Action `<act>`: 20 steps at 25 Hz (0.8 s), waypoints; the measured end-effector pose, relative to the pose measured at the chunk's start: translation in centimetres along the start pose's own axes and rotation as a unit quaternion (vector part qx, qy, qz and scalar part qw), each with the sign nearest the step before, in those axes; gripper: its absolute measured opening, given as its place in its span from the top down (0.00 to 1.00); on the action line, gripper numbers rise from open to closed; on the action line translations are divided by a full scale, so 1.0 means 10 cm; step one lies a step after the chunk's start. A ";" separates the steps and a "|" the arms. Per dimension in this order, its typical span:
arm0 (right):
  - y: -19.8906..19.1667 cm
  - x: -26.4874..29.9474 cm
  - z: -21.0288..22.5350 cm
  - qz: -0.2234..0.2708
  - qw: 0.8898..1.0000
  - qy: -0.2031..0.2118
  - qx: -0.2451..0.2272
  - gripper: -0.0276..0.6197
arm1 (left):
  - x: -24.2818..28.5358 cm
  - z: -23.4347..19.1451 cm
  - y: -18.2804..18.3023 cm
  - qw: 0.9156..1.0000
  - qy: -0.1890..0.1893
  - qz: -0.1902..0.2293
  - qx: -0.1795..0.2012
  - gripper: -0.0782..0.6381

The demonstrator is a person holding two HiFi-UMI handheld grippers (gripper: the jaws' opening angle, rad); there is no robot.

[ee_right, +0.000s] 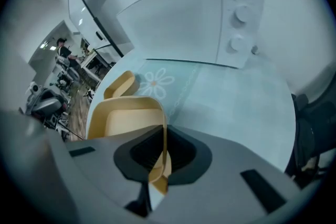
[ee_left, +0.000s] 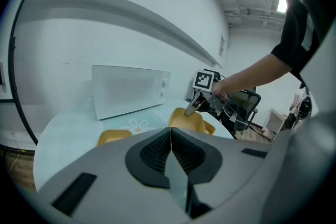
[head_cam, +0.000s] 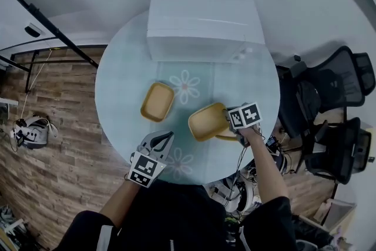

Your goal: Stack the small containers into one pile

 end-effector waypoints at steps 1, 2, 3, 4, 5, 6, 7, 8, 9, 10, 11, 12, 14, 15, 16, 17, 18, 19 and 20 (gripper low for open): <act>-0.05 -0.04 0.04 0.003 1.000 -0.009 0.017 0.91 | 0.01 0.01 0.00 1.000 -0.004 0.000 0.001 0.87; -0.11 -0.08 0.08 0.005 0.999 -0.017 0.033 0.91 | 0.02 0.02 0.00 1.000 -0.009 0.000 0.002 0.87; -0.17 -0.11 0.11 0.009 0.998 -0.024 0.050 0.91 | 0.03 0.04 0.00 1.000 -0.013 -0.001 0.003 0.87; -0.23 -0.15 0.15 0.013 0.997 -0.031 0.067 0.91 | 0.03 0.05 0.00 1.000 -0.018 -0.001 0.004 0.87; -0.29 -0.19 0.18 0.017 0.996 -0.037 0.084 0.91 | 0.04 0.07 0.01 1.000 -0.022 -0.001 0.005 0.87; -0.34 -0.23 0.21 0.022 0.994 -0.043 0.100 0.91 | 0.05 0.09 0.01 1.000 -0.027 -0.002 0.007 0.87; -0.40 -0.27 0.24 0.026 0.992 -0.048 0.115 0.91 | 0.06 0.11 0.01 0.999 -0.031 -0.002 0.008 0.87; -0.45 -0.31 0.28 0.030 0.990 -0.055 0.130 0.91 | 0.07 0.13 0.01 0.999 -0.035 -0.003 0.009 0.87; -0.50 -0.35 0.31 0.033 0.987 -0.061 0.144 0.91 | 0.08 0.15 0.01 0.999 -0.039 -0.004 0.010 0.87; -0.56 -0.39 0.34 0.035 0.985 -0.068 0.157 0.91 | 0.09 0.17 0.00 0.999 -0.044 -0.005 0.012 0.87; -0.61 -0.43 0.37 0.036 0.982 -0.076 0.170 0.91 | 0.10 0.19 0.00 0.999 -0.047 -0.006 0.013 0.87; -0.67 -0.47 0.41 0.036 0.979 -0.083 0.182 0.91 | 0.10 0.21 0.00 0.999 -0.050 -0.007 0.014 0.87; -0.78 -0.54 0.48 0.038 0.974 -0.097 0.203 0.91 | 0.12 0.26 -0.01 0.998 -0.055 -0.009 0.016 0.87; -0.83 -0.57 0.52 0.039 0.971 -0.104 0.211 0.91 | 0.12 0.28 -0.01 0.998 -0.057 -0.009 0.016 0.87; -0.87 -0.60 0.55 0.040 0.969 -0.111 0.218 0.91 | 0.13 0.30 -0.01 0.998 -0.059 -0.010 0.017 0.87; -0.92 -0.63 0.58 0.040 0.967 -0.117 0.223 0.91 | 0.13 0.32 -0.01 0.998 -0.060 -0.011 0.017 0.87; -0.96 -0.65 0.61 0.040 0.965 -0.122 0.228 0.91 | 0.13 0.33 -0.02 0.998 -0.061 -0.011 0.018 0.87; -1.00 -0.66 0.63 0.039 0.963 -0.126 0.233 0.91 | 0.12 0.34 -0.02 0.998 -0.062 -0.012 0.018 0.87; -1.04 -0.67 0.65 0.038 0.962 -0.129 0.237 0.91 | 0.12 0.35 -0.02 0.998 -0.062 -0.013 0.018 0.87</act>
Point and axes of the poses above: the fingertips, and each gripper's own axes: x forward along the fingers, z to its right, y out of its top, the point moved 10 cm from there along -x, backward along the fingers, and after that the axes turned 10 degrees about z, right-handed, at the moved point
